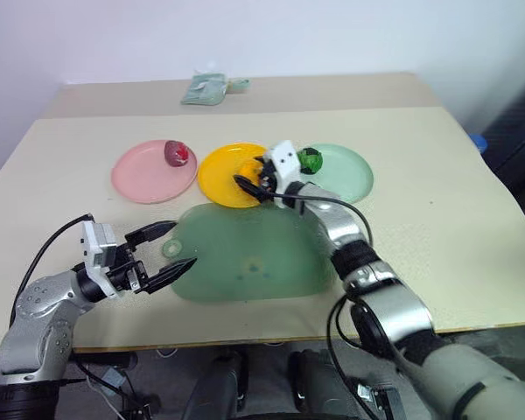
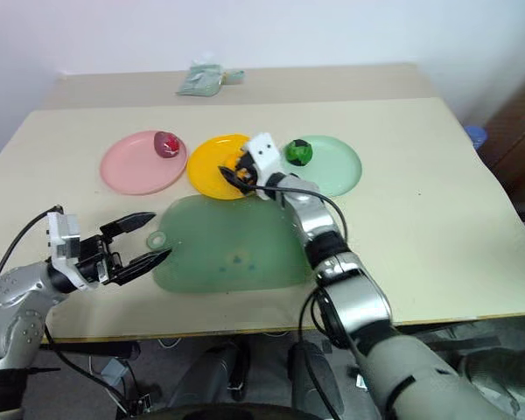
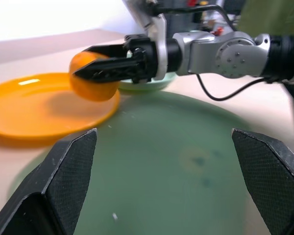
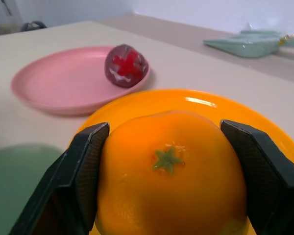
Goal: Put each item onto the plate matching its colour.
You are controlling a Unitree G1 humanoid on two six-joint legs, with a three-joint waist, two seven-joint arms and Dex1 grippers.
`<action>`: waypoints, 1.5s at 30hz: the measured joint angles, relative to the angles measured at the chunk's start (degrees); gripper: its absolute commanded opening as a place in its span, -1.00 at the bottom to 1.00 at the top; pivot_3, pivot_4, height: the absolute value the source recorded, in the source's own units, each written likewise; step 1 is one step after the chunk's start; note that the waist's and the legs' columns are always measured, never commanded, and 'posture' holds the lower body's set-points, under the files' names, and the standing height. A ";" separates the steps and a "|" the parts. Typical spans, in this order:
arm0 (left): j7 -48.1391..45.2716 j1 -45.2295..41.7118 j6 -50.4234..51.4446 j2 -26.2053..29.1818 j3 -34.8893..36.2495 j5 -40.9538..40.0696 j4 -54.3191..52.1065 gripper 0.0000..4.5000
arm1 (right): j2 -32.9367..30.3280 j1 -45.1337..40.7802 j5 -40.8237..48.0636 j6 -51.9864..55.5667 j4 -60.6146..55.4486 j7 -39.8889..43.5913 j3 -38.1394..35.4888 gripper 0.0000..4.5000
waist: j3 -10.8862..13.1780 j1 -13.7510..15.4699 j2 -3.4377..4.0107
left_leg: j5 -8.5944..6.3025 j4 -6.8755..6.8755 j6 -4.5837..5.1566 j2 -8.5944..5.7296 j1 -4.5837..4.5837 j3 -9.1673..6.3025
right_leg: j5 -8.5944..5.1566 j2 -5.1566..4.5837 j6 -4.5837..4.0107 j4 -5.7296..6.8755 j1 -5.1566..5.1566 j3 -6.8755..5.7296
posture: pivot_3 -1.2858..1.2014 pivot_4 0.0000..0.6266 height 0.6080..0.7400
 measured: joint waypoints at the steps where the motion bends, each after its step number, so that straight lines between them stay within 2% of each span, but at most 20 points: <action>1: 1.03 0.02 -0.15 0.00 0.11 0.49 -0.46 1.00 | 1.10 -1.86 -0.65 -2.02 3.61 -0.50 0.00 0.38 | 0.00 -0.15 0.00 | 0.03 -0.06 -0.04 0.00 0.00 -0.02 | 0.00 0.00 -0.01 0.07 -0.08 -0.01 | 0.03 -0.52 1.00; 3: 2.98 0.38 -0.88 -0.26 0.19 1.60 -1.26 1.00 | 2.26 -3.78 -2.19 -4.49 8.86 -1.35 0.00 0.85 | 0.00 -0.24 0.00 | 0.04 -0.09 -0.05 0.00 0.00 -0.03 | -0.02 0.00 -0.04 0.13 -0.12 -0.01 | 0.03 -0.52 1.00; 4: 3.74 0.61 -1.07 -0.37 0.20 2.08 -1.69 1.00 | 2.37 -4.13 -2.65 -5.00 10.52 -1.66 -0.03 0.96 | 0.00 -0.25 0.00 | 0.04 -0.08 -0.05 -0.01 0.00 -0.02 | -0.02 0.00 -0.04 0.13 -0.13 -0.01 | 0.03 -0.52 1.00; 8: 8.43 1.86 -2.06 -1.26 0.18 5.21 -3.59 1.00 | 2.46 -4.57 -4.31 -6.79 14.90 -2.06 -0.78 0.98 | 0.00 -0.51 0.00 | 0.07 -0.07 -0.07 -0.01 0.00 0.00 | -0.02 0.00 -0.04 0.20 -0.12 0.01 | 0.03 -0.52 1.00; 13: 13.20 1.81 -2.06 -2.32 0.12 7.23 -5.05 1.00 | -0.20 -4.34 -3.67 -8.71 11.49 4.08 -2.51 0.98 | 0.01 -0.44 0.01 | 0.10 0.04 -0.11 -0.01 0.00 0.00 | -0.06 0.00 -0.11 0.57 -0.07 0.01 | 0.03 -0.52 1.00; 16: 13.91 1.77 -1.86 -2.31 -0.26 7.69 -4.79 1.00 | -5.29 2.81 -1.32 -7.13 -4.05 9.45 -3.55 0.98 | -0.02 -0.15 -0.02 | 0.10 0.07 -0.10 -0.02 0.00 -0.03 | -0.06 0.00 -0.11 0.56 -0.06 -0.02 | 0.03 -0.52 1.00; 18: 13.93 0.95 -1.94 -2.09 -0.69 8.14 -3.94 1.00 | -11.81 15.75 2.06 -0.14 -25.68 12.56 -4.13 0.98 | -0.03 1.28 -0.04 | 0.05 0.09 -0.02 -0.02 -0.03 -0.10 | -0.08 -0.03 -0.10 0.49 -0.04 -0.07 | 0.03 -0.52 1.00; 21: 13.25 0.29 -1.85 -1.85 -0.41 8.22 -2.04 1.00 | -21.09 32.99 6.58 12.86 -50.21 13.71 -7.21 0.98 | 0.01 1.65 0.00 | 0.03 0.12 0.01 -0.03 -0.16 -0.03 | -0.09 -0.08 -0.09 0.45 -0.04 -0.03 | 0.03 -0.52 1.00; 26: 11.08 -1.20 -0.93 -1.70 -1.53 6.98 -1.44 1.00 | -30.14 51.50 15.08 27.37 -75.19 13.07 -16.27 0.98 | 0.01 1.08 0.01 | 0.02 0.27 0.00 0.15 -0.09 0.04 | -0.23 -0.03 -0.31 0.48 0.03 -0.04 | 0.03 -0.52 1.00; 32: 7.75 -0.84 1.18 0.53 -1.70 4.90 -1.21 1.00 | -32.85 69.55 19.52 31.92 -86.82 12.32 -26.18 0.98 | 0.00 1.38 0.00 | 0.02 0.39 0.01 0.25 -0.07 0.09 | -0.39 -0.01 -0.51 0.37 0.18 -0.12 | 0.03 -0.52 1.00; 40: 5.11 -0.77 2.81 1.62 -1.76 3.52 -1.18 1.00 | -32.83 75.60 21.06 29.50 -89.36 12.27 -31.97 0.98 | 0.00 1.52 -0.01 | -0.06 0.38 0.08 0.39 -0.06 0.09 | -0.38 -0.01 -0.50 -0.12 0.50 -0.32 | 0.03 -0.52 1.00; 45: 4.51 -0.52 2.87 2.18 -1.74 3.48 -1.19 1.00 | -32.70 76.37 21.03 27.19 -88.51 12.36 -32.11 0.98 | 0.00 1.50 -0.01 | -0.11 0.37 0.16 0.40 -0.06 0.10 | -0.37 -0.02 -0.49 -0.26 0.54 -0.33 | 0.03 -0.52 1.00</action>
